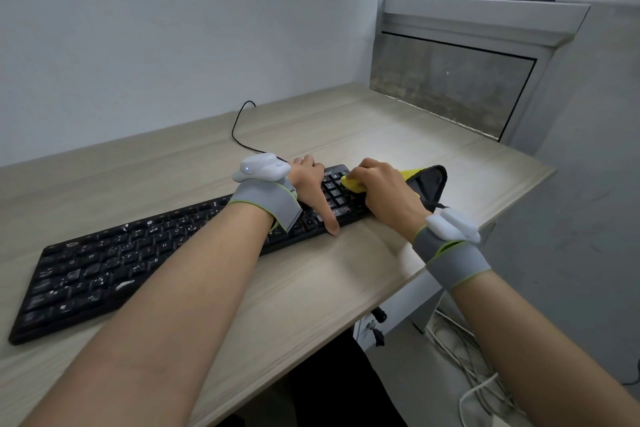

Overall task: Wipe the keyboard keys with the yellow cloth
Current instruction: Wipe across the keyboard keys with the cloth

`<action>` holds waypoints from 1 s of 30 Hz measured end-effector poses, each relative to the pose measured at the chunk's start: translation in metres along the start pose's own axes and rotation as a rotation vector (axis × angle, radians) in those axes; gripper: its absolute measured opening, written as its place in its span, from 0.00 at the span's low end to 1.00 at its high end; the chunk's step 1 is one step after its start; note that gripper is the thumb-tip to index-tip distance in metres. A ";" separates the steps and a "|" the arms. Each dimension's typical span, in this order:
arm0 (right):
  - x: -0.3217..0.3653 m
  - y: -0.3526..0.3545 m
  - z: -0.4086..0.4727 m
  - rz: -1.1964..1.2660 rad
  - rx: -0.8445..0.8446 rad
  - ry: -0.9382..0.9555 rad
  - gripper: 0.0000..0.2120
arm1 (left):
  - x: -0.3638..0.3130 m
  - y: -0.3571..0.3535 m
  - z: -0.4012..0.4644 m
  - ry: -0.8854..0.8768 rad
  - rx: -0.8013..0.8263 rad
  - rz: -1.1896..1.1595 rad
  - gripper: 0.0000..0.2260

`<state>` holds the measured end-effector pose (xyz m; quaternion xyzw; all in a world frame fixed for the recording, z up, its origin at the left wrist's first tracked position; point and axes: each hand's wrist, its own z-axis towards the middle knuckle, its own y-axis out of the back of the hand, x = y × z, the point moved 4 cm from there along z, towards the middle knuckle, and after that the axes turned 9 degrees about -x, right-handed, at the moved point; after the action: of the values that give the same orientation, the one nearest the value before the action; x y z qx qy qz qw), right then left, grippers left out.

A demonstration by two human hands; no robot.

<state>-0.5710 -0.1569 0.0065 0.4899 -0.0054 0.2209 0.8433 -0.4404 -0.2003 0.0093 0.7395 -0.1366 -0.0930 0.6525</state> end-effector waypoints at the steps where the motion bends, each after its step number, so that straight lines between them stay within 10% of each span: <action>1: 0.003 -0.002 0.003 -0.002 0.005 0.001 0.23 | -0.001 0.000 -0.001 -0.001 -0.005 0.004 0.55; 30: 0.000 -0.004 -0.001 0.011 0.040 0.049 0.23 | -0.002 0.001 -0.001 0.000 -0.035 0.016 0.52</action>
<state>-0.5697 -0.1581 0.0025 0.5009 0.0171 0.2376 0.8321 -0.4422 -0.1982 0.0100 0.7270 -0.1408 -0.0902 0.6660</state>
